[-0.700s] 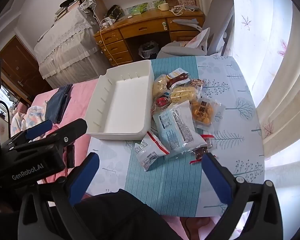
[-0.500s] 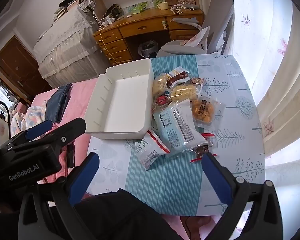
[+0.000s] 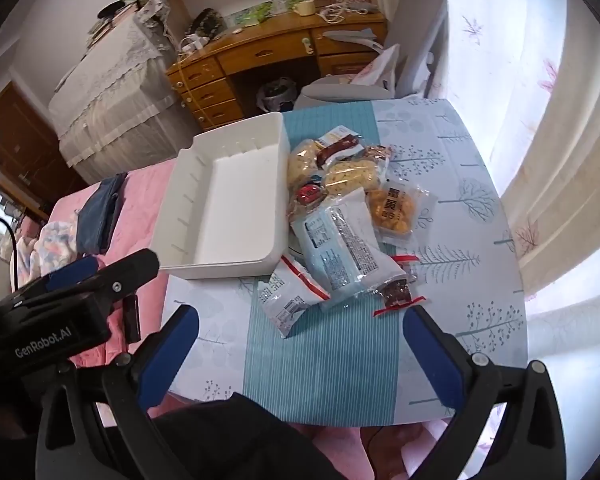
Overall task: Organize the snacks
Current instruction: 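Move both tools toward the snack pile beside the white tray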
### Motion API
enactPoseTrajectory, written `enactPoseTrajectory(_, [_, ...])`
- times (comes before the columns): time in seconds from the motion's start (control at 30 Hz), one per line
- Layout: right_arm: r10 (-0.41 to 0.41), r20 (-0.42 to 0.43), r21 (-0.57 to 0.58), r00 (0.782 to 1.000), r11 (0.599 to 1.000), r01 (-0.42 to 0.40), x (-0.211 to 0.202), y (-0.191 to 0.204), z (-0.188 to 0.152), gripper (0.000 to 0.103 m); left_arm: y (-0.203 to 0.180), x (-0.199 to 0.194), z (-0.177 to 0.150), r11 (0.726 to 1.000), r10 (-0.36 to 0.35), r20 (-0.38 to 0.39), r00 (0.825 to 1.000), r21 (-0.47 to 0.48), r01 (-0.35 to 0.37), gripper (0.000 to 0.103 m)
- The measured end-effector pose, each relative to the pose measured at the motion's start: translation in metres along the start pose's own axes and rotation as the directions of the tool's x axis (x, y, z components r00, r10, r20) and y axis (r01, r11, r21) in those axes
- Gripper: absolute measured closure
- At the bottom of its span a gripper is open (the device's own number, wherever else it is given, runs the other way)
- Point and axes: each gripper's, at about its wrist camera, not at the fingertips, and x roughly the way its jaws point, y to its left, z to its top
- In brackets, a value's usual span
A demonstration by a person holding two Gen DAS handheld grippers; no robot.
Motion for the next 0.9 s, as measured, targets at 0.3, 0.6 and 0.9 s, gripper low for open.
enactPoseTrajectory(0.3, [-0.065,0.044,0.068,0.997,0.996,0.062,-0.003,0.004,-0.012,0.000,0.013,0.012,-0.002,0.998,-0.055,-0.038,0.998,0.015,0.055,0.002])
enactPoseTrajectory(0.6, [-0.125,0.095,0.109,0.988,0.987,0.114,-0.012,0.013,-0.026,0.000,0.007,0.011,0.002,0.992,-0.079,-0.020,0.997,0.096,0.080,0.002])
enactPoseTrajectory(0.9, [-0.140,0.130,0.133,0.982,0.983,0.123,-0.014,0.012,-0.025,0.000,0.006,0.008,0.009,0.987,-0.097,-0.008,0.995,0.132,0.097,0.002])
